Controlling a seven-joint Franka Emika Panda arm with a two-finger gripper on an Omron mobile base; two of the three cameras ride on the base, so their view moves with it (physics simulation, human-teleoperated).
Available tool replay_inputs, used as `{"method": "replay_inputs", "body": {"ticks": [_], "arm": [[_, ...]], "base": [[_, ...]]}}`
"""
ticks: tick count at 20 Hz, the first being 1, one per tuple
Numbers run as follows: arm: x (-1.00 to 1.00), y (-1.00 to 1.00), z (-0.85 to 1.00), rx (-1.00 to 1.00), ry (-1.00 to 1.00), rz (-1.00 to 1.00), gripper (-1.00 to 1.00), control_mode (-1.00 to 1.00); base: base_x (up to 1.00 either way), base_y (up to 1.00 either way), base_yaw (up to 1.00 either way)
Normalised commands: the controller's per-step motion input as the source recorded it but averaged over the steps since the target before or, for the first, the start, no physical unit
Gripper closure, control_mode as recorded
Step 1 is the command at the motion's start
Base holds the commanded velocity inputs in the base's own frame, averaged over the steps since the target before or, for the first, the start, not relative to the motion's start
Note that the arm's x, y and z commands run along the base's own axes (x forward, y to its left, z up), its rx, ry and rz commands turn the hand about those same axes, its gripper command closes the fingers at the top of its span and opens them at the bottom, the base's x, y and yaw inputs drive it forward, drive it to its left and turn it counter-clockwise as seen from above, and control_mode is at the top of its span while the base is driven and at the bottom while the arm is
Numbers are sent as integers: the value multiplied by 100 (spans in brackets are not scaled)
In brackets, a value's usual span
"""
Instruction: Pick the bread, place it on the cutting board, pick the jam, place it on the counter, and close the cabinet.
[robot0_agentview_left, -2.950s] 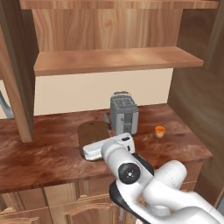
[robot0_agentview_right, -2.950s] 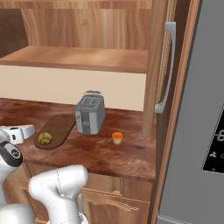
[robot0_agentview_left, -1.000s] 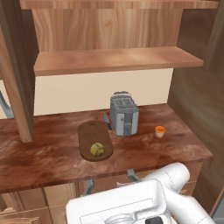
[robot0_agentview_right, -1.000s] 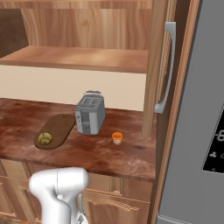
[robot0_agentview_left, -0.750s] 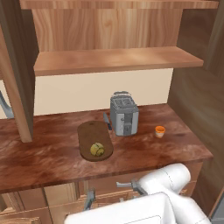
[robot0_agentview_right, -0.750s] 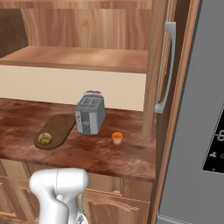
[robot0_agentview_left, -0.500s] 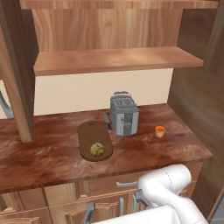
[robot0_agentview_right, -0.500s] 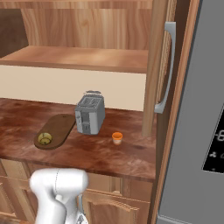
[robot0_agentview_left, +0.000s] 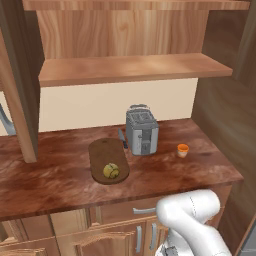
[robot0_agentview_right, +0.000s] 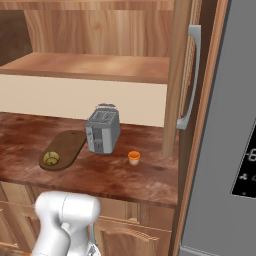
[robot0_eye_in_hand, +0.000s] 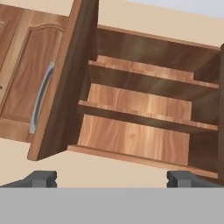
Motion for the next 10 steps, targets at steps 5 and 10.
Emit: {"method": "replay_inputs", "body": {"ticks": [5, 10], "arm": [[-25, 15, 4, 0, -1, 0, -100, -100], [0, 24, 0, 0, 0, 0, -100, -100]], "base": [[0, 0, 0], [0, 0, 0]]}}
